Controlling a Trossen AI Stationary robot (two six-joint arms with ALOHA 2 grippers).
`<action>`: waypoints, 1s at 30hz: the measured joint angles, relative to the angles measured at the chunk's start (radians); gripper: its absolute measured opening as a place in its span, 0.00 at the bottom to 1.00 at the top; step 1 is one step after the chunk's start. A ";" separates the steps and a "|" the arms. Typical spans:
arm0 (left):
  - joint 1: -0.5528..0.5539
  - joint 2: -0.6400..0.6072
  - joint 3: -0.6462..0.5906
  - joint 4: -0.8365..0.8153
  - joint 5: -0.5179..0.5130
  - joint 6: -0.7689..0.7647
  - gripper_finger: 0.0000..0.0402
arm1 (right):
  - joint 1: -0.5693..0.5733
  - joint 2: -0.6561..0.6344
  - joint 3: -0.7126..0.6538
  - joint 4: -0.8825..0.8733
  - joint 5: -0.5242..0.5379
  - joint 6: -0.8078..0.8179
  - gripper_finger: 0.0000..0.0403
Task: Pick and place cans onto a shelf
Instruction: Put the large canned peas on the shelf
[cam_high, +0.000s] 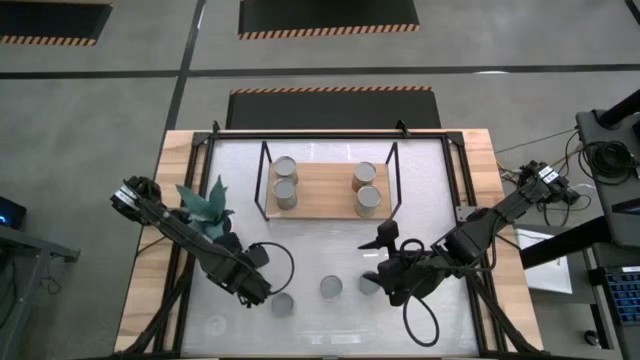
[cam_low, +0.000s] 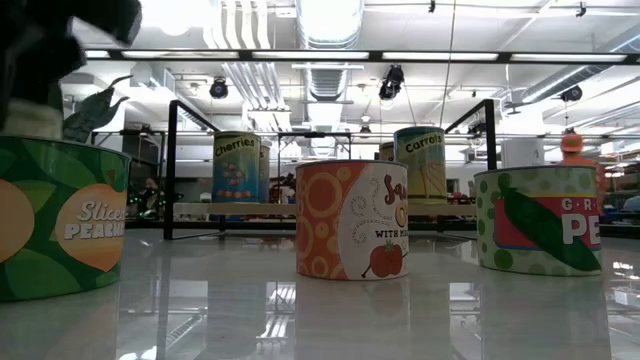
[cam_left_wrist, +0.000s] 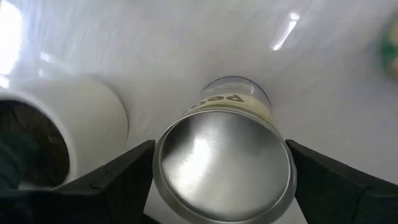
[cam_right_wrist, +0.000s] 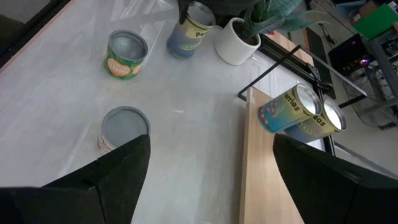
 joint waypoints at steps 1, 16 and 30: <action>0.000 0.000 0.018 0.000 -0.013 0.026 0.76 | 0.000 0.000 0.000 0.000 0.000 0.000 0.81; 0.113 0.000 0.451 0.021 -0.320 0.864 0.78 | 0.000 0.000 0.000 -0.001 0.000 -0.007 0.81; 0.516 0.057 0.453 0.242 -0.154 1.382 0.78 | 0.000 -0.001 0.000 -0.012 0.000 -0.003 0.81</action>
